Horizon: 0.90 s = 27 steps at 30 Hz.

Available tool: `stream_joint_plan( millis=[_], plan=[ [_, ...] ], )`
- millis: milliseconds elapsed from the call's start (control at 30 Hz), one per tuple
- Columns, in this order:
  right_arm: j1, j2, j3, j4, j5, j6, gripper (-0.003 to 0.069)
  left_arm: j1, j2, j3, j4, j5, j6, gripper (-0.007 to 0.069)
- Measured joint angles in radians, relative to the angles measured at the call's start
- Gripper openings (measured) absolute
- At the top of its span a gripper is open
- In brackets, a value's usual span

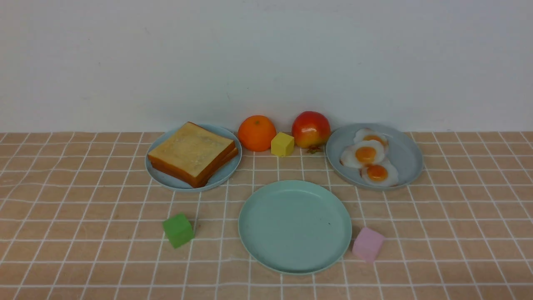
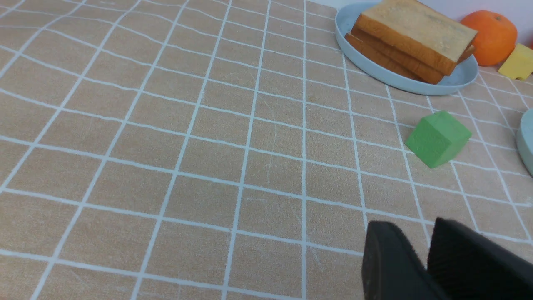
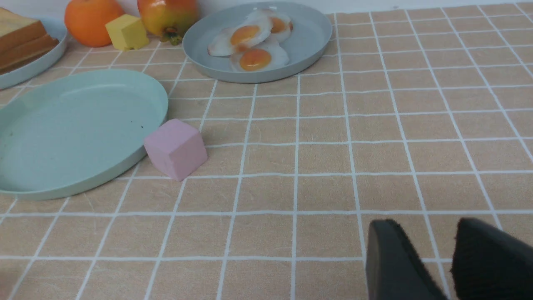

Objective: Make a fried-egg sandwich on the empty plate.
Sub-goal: Use the left arm to grab a slice of bread

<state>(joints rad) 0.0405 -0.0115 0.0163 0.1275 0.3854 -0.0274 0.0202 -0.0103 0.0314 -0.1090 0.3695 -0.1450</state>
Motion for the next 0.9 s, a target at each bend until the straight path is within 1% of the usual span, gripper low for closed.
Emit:
stream_joint_plan(
  millis=[533, 600, 700, 800, 900],
  plan=[
    [0.0, 0.0, 0.0, 0.0, 0.0, 0.0, 0.0239, 0.0, 0.0, 0.0, 0.0, 0.0, 0.0, 0.0172],
    [0.0, 0.0, 0.0, 0.0, 0.0, 0.0, 0.0239, 0.0, 0.0, 0.0, -0.007, -0.022, -0.005, 0.0176],
    [0.0, 0.0, 0.0, 0.0, 0.0, 0.0, 0.0239, 0.0, 0.0, 0.0, -0.067, -0.09, -0.046, 0.0176],
    [0.0, 0.0, 0.0, 0.0, 0.0, 0.0, 0.0239, 0.0, 0.0, 0.0, -0.295, -0.259, -0.194, 0.018],
    [0.0, 0.0, 0.0, 0.0, 0.0, 0.0, 0.0239, 0.0, 0.0, 0.0, -0.473, -0.381, -0.279, 0.0183]
  ],
)
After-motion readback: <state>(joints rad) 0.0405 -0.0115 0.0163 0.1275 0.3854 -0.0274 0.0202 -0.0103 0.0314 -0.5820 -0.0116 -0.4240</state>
